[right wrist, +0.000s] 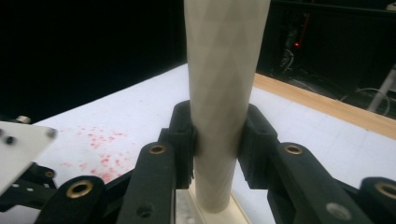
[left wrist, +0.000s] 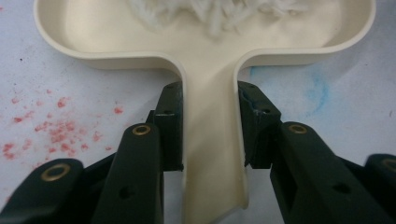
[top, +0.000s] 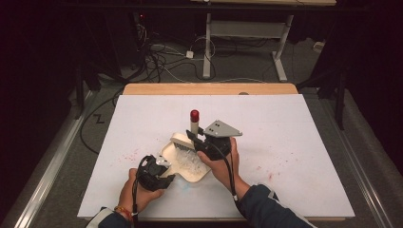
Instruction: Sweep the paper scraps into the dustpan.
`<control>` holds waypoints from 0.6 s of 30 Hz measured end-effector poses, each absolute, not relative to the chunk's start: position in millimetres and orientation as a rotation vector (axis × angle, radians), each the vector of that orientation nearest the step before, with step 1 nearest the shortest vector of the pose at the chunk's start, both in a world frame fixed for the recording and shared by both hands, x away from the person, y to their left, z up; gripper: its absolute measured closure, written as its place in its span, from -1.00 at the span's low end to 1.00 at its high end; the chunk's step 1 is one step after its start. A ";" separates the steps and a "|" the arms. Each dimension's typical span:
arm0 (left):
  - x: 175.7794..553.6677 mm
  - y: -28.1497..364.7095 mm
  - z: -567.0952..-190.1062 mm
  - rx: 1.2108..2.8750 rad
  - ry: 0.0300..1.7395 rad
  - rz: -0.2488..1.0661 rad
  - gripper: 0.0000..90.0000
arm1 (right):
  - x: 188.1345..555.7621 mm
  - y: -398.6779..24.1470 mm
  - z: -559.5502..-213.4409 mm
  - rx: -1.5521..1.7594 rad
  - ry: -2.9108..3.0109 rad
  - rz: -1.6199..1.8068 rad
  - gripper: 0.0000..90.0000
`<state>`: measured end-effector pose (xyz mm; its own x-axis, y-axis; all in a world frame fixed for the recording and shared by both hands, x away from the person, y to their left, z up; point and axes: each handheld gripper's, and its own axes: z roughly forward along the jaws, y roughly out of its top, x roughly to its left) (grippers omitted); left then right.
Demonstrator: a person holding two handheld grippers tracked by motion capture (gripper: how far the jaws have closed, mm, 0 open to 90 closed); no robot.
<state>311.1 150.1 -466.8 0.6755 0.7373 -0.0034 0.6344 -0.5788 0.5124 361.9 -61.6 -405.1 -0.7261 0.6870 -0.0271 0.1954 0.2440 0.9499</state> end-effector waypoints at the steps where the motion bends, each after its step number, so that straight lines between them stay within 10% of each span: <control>1: 311.1 150.1 -466.8 2.410 1.062 0.288 0.41 | 361.9 -61.6 -405.1 0.805 2.081 1.491 0.58; 18: 309.4 155.2 -469.3 2.413 1.044 0.281 0.41 | 369.6 -80.3 -376.2 0.777 1.992 1.508 0.58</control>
<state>309.4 155.2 -469.3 0.6861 0.7275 -0.0063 0.6261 -0.5861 0.5143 369.6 -80.3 -376.2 -0.7006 0.7108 -0.0630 0.1322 0.2160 0.9674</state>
